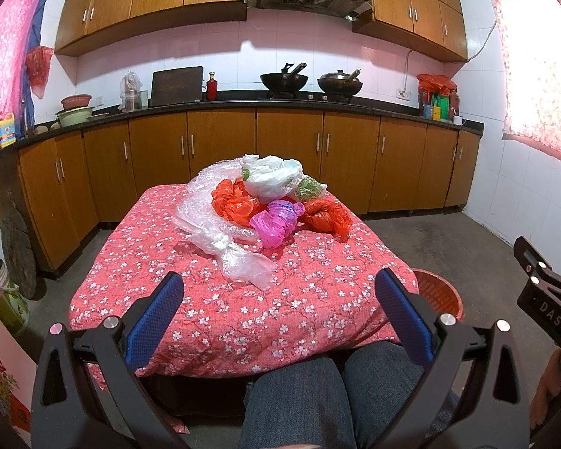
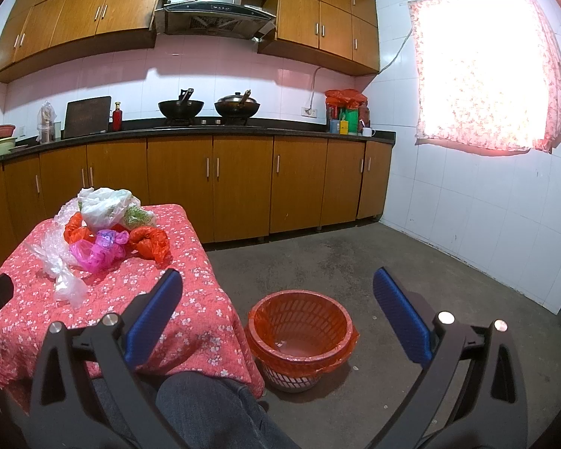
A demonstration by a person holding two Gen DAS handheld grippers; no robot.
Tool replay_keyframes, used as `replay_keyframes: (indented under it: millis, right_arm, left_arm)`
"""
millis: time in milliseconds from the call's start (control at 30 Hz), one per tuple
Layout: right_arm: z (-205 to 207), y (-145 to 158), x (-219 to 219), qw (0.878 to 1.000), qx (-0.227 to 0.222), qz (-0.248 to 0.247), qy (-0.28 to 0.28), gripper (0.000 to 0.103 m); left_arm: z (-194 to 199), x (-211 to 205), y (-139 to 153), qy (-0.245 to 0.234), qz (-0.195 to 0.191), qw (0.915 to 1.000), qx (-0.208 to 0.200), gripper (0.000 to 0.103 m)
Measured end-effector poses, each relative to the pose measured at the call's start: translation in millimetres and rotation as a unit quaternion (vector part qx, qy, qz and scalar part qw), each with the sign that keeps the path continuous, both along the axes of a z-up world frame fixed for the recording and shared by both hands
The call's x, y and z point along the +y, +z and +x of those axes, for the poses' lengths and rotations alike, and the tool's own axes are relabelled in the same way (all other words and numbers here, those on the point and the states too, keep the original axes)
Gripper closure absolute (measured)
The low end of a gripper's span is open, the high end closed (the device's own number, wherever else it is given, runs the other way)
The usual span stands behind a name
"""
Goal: Collect trash
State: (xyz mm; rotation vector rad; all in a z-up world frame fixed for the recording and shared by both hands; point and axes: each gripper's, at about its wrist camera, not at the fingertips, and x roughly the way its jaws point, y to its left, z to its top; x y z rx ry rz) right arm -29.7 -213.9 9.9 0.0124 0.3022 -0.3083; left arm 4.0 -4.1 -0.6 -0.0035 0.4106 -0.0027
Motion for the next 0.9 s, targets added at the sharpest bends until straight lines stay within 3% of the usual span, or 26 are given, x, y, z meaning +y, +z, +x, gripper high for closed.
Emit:
replay_keyframes:
  millis: [900]
  right_arm:
    - [0.3,-0.7,0.5,1.000,0.001,0.000,0.000,0.004]
  left_arm:
    - [3.0,-3.5,-0.4,0.000,-0.001,1.0000,0.001,0.002]
